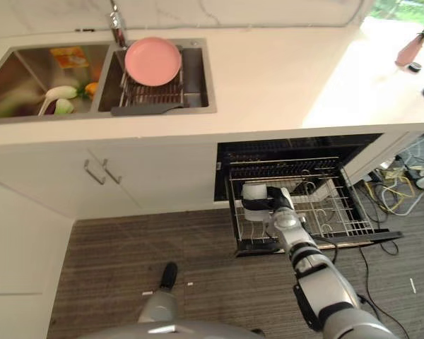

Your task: Place the dishes in the dishwasher.

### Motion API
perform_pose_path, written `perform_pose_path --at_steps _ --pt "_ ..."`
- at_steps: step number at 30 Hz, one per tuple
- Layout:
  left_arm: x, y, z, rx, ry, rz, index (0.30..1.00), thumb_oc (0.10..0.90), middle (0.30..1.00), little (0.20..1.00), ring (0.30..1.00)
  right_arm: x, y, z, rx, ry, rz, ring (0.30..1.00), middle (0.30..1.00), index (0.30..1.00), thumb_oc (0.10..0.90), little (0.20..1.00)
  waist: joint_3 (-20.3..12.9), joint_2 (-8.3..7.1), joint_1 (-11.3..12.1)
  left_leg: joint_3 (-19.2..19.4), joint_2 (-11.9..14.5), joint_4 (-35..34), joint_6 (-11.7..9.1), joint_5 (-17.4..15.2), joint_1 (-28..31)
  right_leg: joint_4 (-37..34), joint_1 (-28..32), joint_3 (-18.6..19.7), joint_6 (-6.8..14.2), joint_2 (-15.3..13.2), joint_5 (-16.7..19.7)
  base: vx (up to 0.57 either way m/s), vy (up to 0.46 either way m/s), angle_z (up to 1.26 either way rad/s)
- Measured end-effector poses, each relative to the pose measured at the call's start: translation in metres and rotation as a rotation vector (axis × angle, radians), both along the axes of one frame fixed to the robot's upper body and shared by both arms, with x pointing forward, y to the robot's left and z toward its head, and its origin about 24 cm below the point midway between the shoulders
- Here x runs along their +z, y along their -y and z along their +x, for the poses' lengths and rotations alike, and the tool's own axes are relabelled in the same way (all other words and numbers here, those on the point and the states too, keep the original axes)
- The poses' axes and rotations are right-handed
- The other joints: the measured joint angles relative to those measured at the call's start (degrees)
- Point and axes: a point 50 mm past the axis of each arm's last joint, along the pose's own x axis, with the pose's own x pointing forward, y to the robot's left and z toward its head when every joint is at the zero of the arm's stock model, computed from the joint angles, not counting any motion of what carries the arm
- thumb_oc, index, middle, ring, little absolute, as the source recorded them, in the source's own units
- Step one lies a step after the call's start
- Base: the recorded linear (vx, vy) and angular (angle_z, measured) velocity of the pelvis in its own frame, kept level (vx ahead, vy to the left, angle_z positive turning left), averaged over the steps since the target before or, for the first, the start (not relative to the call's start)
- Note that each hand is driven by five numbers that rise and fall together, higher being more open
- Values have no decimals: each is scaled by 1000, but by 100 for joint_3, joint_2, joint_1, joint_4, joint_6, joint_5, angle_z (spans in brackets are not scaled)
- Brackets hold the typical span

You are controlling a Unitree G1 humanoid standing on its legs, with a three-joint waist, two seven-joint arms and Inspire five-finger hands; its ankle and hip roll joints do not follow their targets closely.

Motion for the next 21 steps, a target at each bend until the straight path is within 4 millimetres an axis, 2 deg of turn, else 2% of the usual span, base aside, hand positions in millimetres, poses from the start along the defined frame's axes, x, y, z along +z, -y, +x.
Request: perform_pose_path --at_steps 3,4,5,6,8,12,19,21 --pt "0 3 13 -37 31 4 900 800 900 900 900 10 -4 11 -1 28 -60 300 300 300 400 300 103 17 72 -118 -29 21 3 25 -156 6 -64 -92 -8 -1 -7 -57 42 19" --pt "1 3 23 -44 55 4 900 800 900 900 900 15 -4 16 -7 37 -73 601 601 601 601 601 157 38 86 -166 -30 24 1 34 -211 4 -78 -130 -10 7 -8 -32 37 10" --pt "2 4 28 -51 70 6 900 800 900 900 900 16 -4 17 -7 38 -91 846 846 846 764 846 175 60 88 -185 -31 27 -2 38 -245 4 -98 -147 -12 8 -10 -34 52 12" --pt "3 8 37 -80 94 4 900 800 900 900 900 18 -3 19 -5 34 -139 900 900 900 800 900 214 122 90 -197 -35 32 0 41 -280 5 -122 -156 -12 9 -9 -15 25 8" --pt "4 12 50 -92 134 -4 900 800 900 900 900 18 -1 18 -23 35 -174 900 900 900 800 900 278 232 107 -211 -42 37 2 44 -315 8 -148 -172 -13 7 -8 -3 17 2" --pt "5 15 59 -97 171 -7 900 800 900 900 900 10 -2 13 -32 0 -178 900 900 900 800 900 327 368 30 -204 -41 36 2 44 -318 10 -157 -169 -17 7 -10 0 0 0" --pt "5 18 63 -90 181 -5 900 800 900 900 900 11 -5 14 -29 9 -174 900 900 900 800 900 299 427 -51 -141 -34 37 3 42 -253 40 -151 -93 -22 -31 -14 8 10 -4" --pt "4 20 61 -81 170 -4 900 800 900 900 900 14 -8 15 -41 50 -167 900 900 900 800 900 300 427 -98 -6 -47 31 26 21 -144 66 -148 40 -19 -86 -11 30 13 -26"
